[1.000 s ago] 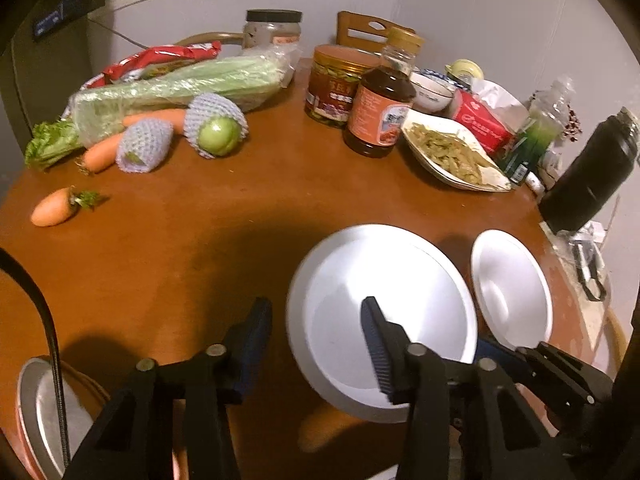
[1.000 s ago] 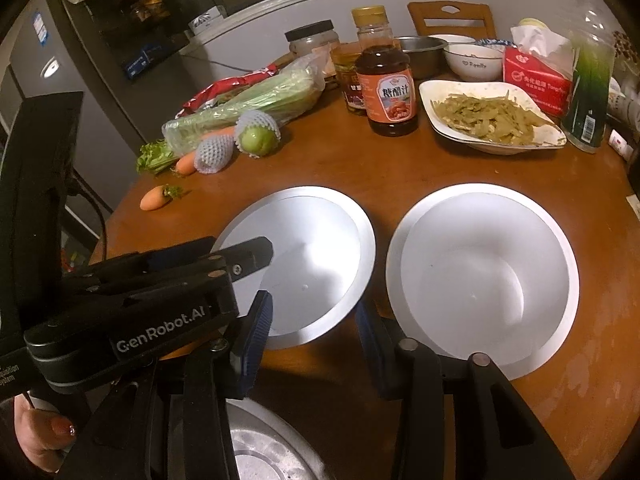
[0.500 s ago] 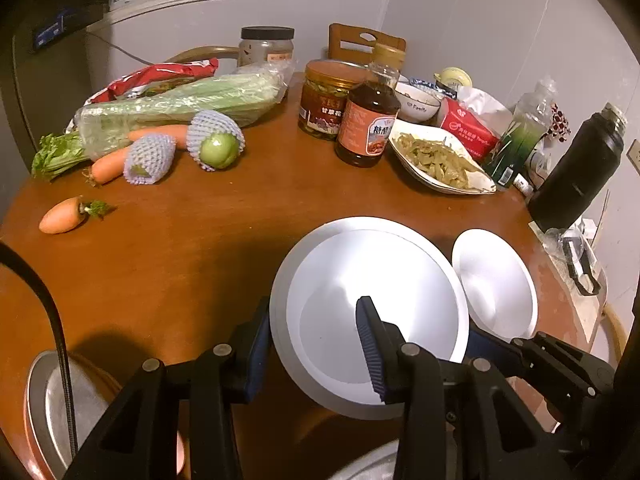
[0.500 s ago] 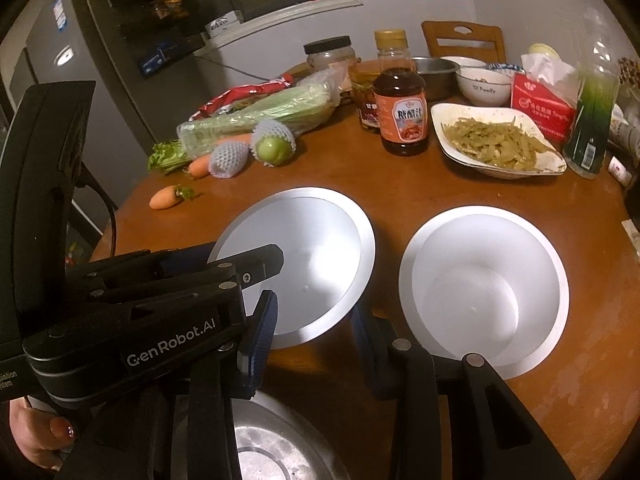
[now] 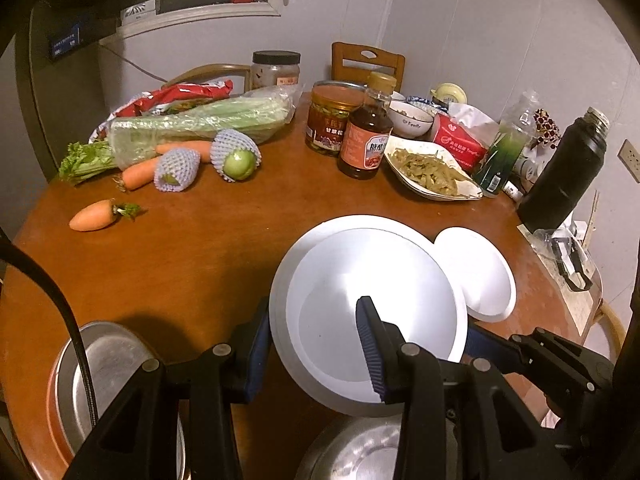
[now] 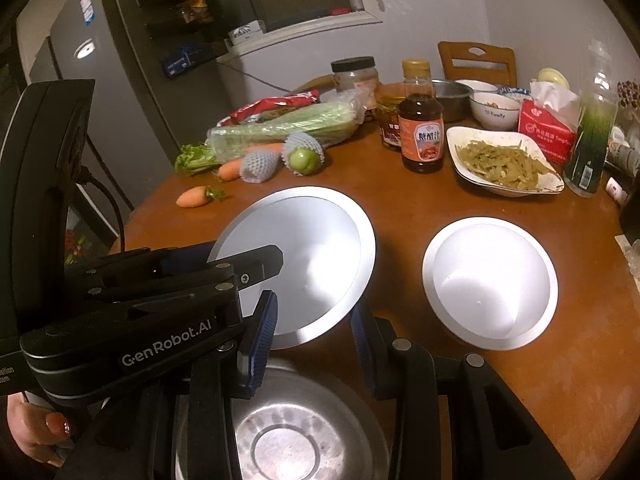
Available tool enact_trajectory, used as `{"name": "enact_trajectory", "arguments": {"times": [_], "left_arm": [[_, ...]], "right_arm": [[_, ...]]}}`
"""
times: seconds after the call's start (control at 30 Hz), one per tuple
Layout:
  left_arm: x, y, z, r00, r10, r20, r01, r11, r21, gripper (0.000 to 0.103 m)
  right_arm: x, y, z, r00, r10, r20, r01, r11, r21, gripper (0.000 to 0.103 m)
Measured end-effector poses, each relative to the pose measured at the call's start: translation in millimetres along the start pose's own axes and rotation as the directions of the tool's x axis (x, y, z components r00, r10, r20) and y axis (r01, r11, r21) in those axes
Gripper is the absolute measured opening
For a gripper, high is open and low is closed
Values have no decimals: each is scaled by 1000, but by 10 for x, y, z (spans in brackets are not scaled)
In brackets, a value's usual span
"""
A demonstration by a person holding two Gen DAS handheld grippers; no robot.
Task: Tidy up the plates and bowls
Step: 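Grasp the rim of the red noodle bowl with the right tool, then lower the red noodle bowl into the steel bowl and open the right tool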
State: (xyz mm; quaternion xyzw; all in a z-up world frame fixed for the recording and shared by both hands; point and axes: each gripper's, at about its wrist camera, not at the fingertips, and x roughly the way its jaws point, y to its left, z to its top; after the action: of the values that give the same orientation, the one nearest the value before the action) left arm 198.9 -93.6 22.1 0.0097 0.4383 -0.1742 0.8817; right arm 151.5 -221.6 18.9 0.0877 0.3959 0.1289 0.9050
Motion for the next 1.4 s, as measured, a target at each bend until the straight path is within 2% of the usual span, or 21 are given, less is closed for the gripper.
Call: {"name": "enact_trajectory", "arguments": {"times": [0.53, 0.8, 1.4], "left_arm": [[-385, -167, -205, 999, 32, 42, -33, 999, 40, 42], [-482, -227, -344, 999, 26, 27, -27, 999, 43, 42], [-429, -344, -895, 998, 24, -51, -20, 997, 70, 42]], "right_arm": [[-356, 165, -218, 999, 15, 52, -15, 1000, -13, 39], [-531, 205, -347, 998, 16, 63, -14, 1000, -26, 39], [-632, 226, -896, 1000, 15, -14, -15, 999, -33, 39]]}}
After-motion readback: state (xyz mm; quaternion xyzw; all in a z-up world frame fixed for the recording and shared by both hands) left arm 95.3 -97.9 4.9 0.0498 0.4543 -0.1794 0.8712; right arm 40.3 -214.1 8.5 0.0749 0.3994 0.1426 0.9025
